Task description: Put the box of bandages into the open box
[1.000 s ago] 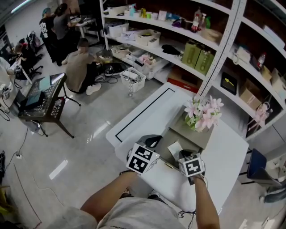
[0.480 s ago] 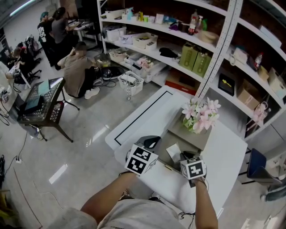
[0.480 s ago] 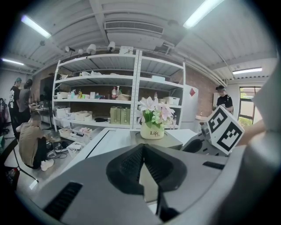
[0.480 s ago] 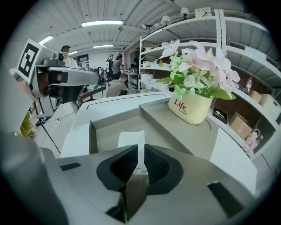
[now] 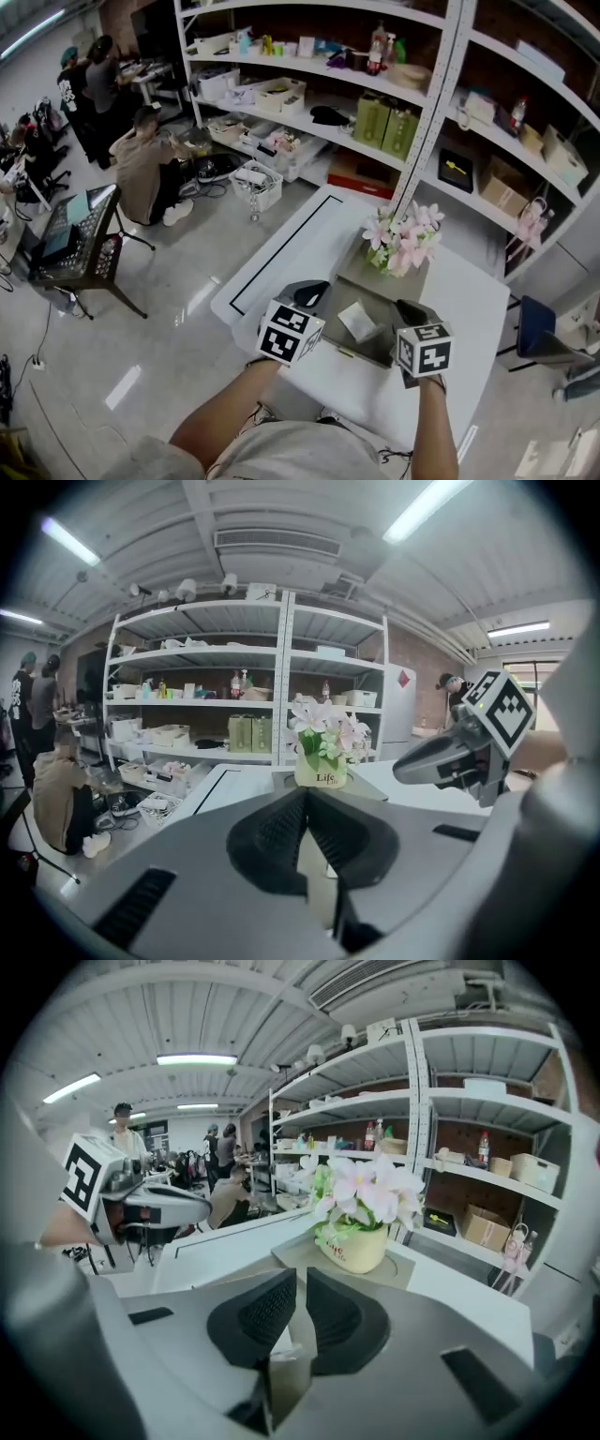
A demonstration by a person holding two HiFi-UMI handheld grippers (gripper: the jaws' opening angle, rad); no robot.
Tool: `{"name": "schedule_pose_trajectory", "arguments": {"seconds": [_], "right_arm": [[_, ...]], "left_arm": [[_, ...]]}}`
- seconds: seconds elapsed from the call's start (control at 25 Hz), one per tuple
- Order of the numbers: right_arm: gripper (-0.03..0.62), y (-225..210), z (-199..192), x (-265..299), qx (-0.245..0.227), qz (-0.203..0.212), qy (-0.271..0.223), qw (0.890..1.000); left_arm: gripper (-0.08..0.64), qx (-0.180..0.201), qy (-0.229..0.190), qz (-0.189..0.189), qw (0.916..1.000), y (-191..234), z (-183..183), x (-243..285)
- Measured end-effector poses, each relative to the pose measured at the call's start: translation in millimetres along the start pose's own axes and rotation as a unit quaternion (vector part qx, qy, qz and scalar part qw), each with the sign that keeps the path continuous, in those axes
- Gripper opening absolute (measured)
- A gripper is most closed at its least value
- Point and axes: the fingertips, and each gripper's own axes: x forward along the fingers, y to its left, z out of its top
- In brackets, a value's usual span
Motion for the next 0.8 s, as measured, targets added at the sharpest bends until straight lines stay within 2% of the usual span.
{"name": "schedule_pose_trajectory", "arguments": {"seconds": [0.2, 0.44, 0.64, 0.8], "right_arm": [[0.034, -5, 28, -31, 0.016, -0.017, -0.057, 0.998], [0.008, -15, 44, -63, 0.033, -0.041, -0.113, 0.992], [0.005, -27, 46, -79, 0.054, -0.063, -0.143, 0.986], [0.005, -28, 50, -84, 0.038, -0.079, -0.155, 0.984]], "left_arm": [[0.005, 0.003, -0.006, -0.004, 1.0, -1, 9, 1], [0.005, 0.008, -0.016, -0.009, 0.9998, -4, 22, -1], [0.005, 0.01, -0.023, -0.009, 0.9997, -7, 27, -1], [0.005, 0.012, -0.024, -0.007, 0.9996, -5, 29, -1]]}}
